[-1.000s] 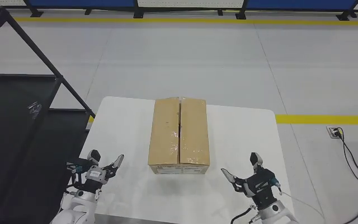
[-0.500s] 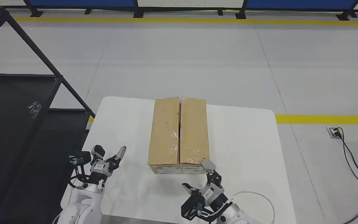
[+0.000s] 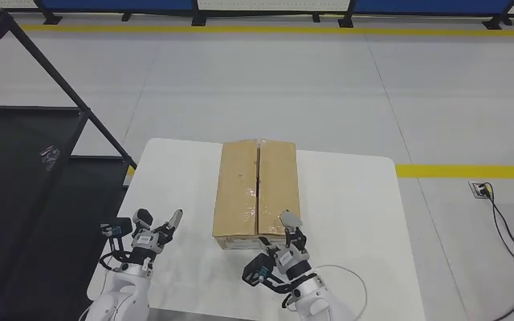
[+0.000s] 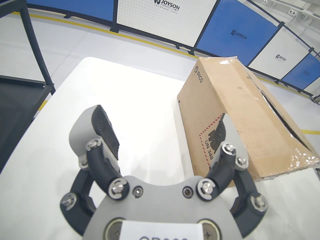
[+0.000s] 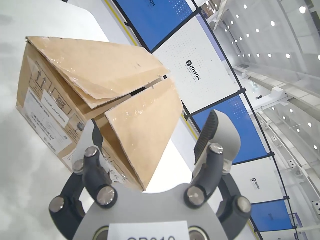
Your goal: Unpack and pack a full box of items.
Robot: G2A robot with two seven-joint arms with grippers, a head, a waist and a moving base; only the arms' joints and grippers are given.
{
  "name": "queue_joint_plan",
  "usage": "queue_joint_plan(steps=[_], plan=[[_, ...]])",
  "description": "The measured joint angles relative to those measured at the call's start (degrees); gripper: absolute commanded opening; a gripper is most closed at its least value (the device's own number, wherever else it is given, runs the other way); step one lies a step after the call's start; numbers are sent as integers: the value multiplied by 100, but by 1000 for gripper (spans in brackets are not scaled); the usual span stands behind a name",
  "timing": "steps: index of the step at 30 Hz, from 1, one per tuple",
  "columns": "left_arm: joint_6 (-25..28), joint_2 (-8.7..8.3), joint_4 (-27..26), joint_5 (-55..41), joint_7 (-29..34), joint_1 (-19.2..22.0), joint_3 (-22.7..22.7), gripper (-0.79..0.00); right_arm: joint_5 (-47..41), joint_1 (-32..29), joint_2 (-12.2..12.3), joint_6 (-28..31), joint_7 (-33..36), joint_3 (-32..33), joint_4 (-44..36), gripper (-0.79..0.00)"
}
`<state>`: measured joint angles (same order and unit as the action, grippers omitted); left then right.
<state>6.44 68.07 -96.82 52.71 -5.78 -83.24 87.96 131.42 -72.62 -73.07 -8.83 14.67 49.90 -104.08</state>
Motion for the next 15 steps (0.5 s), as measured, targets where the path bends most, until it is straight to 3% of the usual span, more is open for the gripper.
queue_joint_plan(steps=[5, 8, 11, 14, 15], plan=[[0, 0, 0, 0, 0, 0, 0, 0, 77, 68, -59, 22, 118, -1, 131, -215], [0, 0, 0, 0, 0, 0, 0, 0, 143, 65, -88, -11, 169, 18, 184, -416], [0, 0, 0, 0, 0, 0, 0, 0, 170, 80, -120, 7, 218, 24, 241, -477], [0, 0, 0, 0, 0, 0, 0, 0, 173, 93, -150, 29, 228, 34, 286, -616], [0, 0, 0, 0, 0, 0, 0, 0, 176, 93, -161, 33, 228, 42, 297, -757]])
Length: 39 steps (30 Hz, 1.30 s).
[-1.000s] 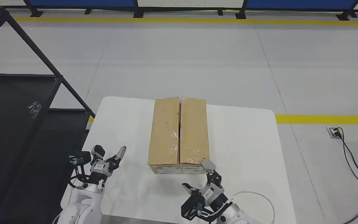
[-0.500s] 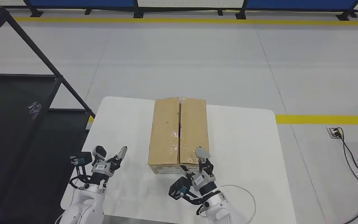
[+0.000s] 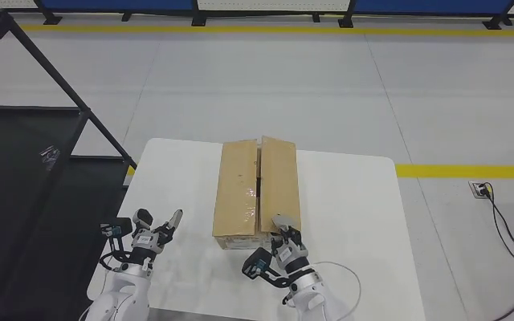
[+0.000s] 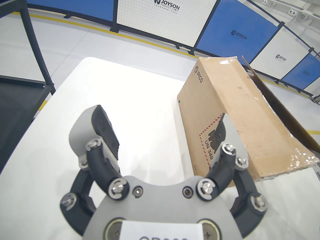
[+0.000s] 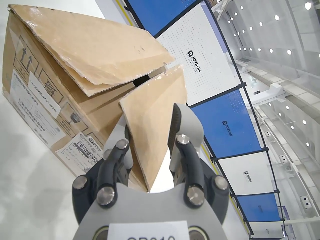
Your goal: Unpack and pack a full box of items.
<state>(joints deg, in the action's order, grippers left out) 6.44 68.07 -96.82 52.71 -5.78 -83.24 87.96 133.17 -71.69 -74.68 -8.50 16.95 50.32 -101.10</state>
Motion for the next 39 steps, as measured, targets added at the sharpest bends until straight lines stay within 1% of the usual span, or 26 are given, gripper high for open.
queue_joint_plan(steps=[1, 6, 14, 23, 26, 30, 31, 32, 33, 39], plan=[[0, 0, 0, 0, 0, 0, 0, 0, -3, -2, -8, 2, -2, 8, 5, -785], [0, 0, 0, 0, 0, 0, 0, 0, -108, -72, -30, 55, -125, 108, -54, -785], [-1, 0, 1, 3, 2, -2, 0, 0, -383, -425, 34, 396, -737, 462, -383, -785], [89, -21, 226, 706, 171, -36, -69, 0, -573, -900, 142, 790, -1421, 930, -684, -785], [197, -22, 324, 888, 226, -17, -150, 0, -630, -1009, 167, 866, -1601, 1060, -744, -785], [483, -30, 341, 1085, 318, -23, -263, 0, -743, -1114, 189, 942, -1780, 1202, -802, -785], [536, -31, 336, 1130, 333, -26, -293, 0, -761, -1133, 192, 944, -1792, 1231, -812, -523], [583, -31, 331, 1175, 348, -27, -325, 0, -784, -1151, 194, 949, -1799, 1256, -822, -114], [636, -31, 327, 1236, 363, -24, -367, 0, -821, -1170, 196, 965, -1804, 1284, -833, 0], [744, -18, 346, 1403, 425, 26, -552, 0, -990, -1237, 210, 1138, -1901, 1404, -882, 0]])
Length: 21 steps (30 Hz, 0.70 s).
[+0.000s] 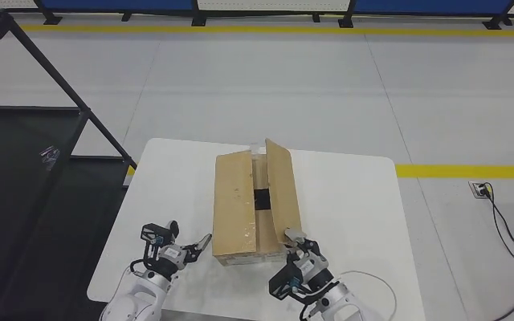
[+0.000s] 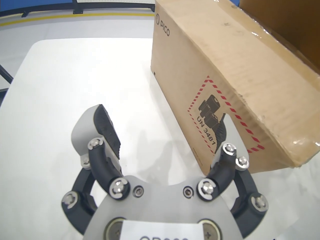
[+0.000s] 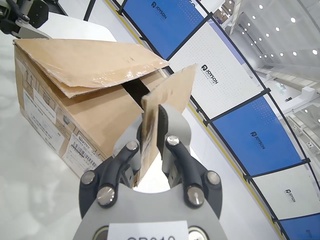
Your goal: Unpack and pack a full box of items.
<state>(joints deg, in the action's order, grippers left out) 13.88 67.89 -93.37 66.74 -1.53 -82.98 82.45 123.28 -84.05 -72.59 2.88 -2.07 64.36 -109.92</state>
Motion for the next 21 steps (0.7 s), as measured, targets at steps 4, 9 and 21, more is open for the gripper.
queue_joint_plan(steps=[4, 9, 21], plan=[[-5, 11, 36, 63, 47, 47, -89, 0, -148, -95, 23, 164, -215, 101, -72, 0], [104, 12, 60, 179, 99, 68, -173, 0, -610, -267, 73, 543, -696, 337, -219, 0], [385, 22, -21, 311, 135, 117, -391, 0, -1561, -597, 206, 1521, -1650, 939, -545, 0]])
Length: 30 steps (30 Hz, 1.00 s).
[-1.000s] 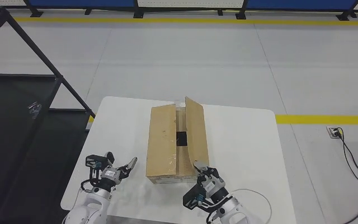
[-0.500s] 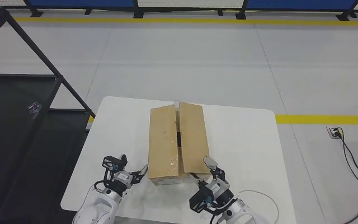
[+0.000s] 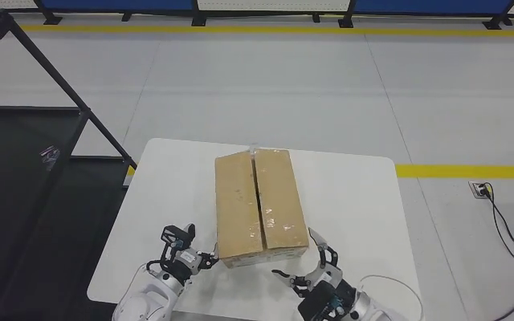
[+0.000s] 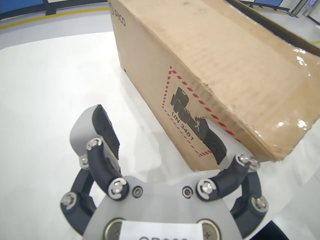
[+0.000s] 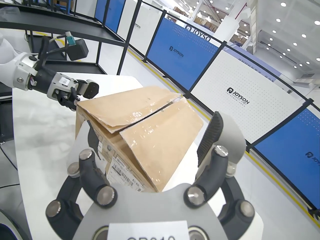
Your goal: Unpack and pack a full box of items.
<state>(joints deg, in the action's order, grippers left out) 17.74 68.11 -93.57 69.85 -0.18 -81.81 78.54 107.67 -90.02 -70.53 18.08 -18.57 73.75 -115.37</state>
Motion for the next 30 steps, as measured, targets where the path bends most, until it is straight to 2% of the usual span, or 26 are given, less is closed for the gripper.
queue_joint_plan(steps=[12, 17, 21, 25, 30], plan=[[261, 83, 53, 21, 202, 400, -623, 0, -415, -331, 60, -113, -57, 414, -159, 0], [325, 128, 161, -7, 304, 607, -887, 0, -434, -532, 56, -558, 203, 541, -205, 0], [409, 145, 184, 4, 337, 692, -1008, 0, -666, -657, 24, -1128, 709, 571, -212, 0], [537, 112, 158, -161, 332, 642, -805, 0, -644, -656, 23, -1075, 671, 574, -209, 0], [564, 29, 18, -565, 227, 435, -166, 0, -544, -645, 25, -1023, 707, 505, -217, 0]])
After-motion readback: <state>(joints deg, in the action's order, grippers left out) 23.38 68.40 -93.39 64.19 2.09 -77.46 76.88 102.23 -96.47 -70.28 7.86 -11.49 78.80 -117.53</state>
